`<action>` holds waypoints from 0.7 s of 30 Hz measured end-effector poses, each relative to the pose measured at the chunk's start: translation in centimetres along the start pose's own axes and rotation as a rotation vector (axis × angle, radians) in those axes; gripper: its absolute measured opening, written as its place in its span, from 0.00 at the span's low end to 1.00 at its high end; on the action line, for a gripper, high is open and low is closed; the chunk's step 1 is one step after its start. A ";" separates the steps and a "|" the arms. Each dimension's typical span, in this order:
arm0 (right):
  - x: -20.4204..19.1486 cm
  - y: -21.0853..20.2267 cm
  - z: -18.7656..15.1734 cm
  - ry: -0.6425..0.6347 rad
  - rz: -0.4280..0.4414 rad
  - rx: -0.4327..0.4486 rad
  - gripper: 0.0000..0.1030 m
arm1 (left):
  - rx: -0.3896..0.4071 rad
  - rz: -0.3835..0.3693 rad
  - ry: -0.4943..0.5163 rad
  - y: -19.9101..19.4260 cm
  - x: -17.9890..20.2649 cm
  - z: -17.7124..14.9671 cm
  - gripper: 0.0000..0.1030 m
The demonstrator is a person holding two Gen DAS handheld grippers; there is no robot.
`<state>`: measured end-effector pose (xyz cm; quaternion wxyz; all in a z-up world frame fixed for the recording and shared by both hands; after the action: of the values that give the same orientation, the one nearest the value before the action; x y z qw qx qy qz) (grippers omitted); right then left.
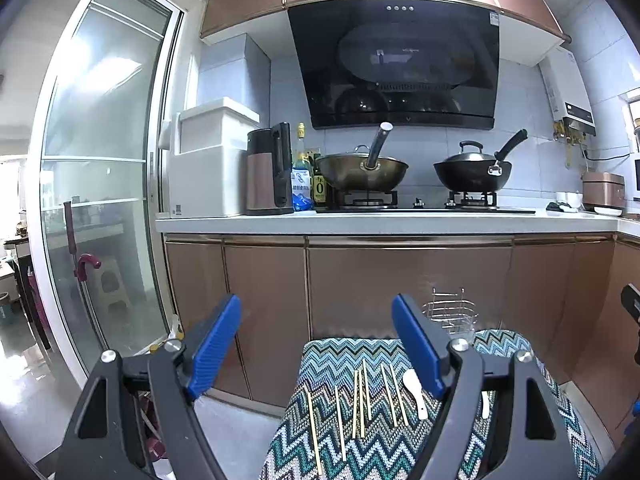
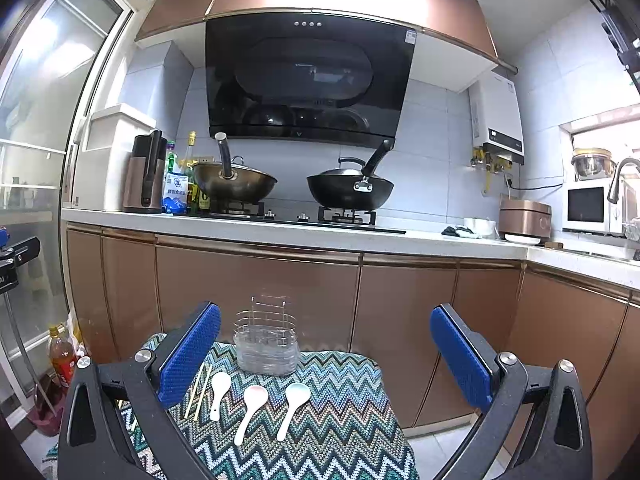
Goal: Organize utensils
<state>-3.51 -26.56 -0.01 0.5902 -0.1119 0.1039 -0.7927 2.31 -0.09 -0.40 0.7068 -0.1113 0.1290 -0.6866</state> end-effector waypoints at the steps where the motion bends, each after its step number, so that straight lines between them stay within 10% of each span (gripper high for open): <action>1: 0.0 0.0 0.0 -0.002 0.002 0.000 1.00 | 0.004 0.002 -0.003 0.0 0.0 0.0 0.75; 21: -0.3 0.0 -0.2 -0.001 0.008 0.009 1.00 | 0.034 0.032 -0.007 -0.3 -0.2 0.3 0.75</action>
<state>-3.49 -26.26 -0.24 0.5941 -0.1090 0.1005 -0.7906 2.17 0.13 -0.02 0.7200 -0.0996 0.1167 -0.6768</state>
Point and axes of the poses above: each gripper's, at about its wrist camera, not at the fingertips, and y roughly the way its jaws point, x to its right, z to its top, the point moved 2 cm from there along y, roughly the way its jaws point, and after that the axes turned 12 degrees about -x, right-handed, at the moved point
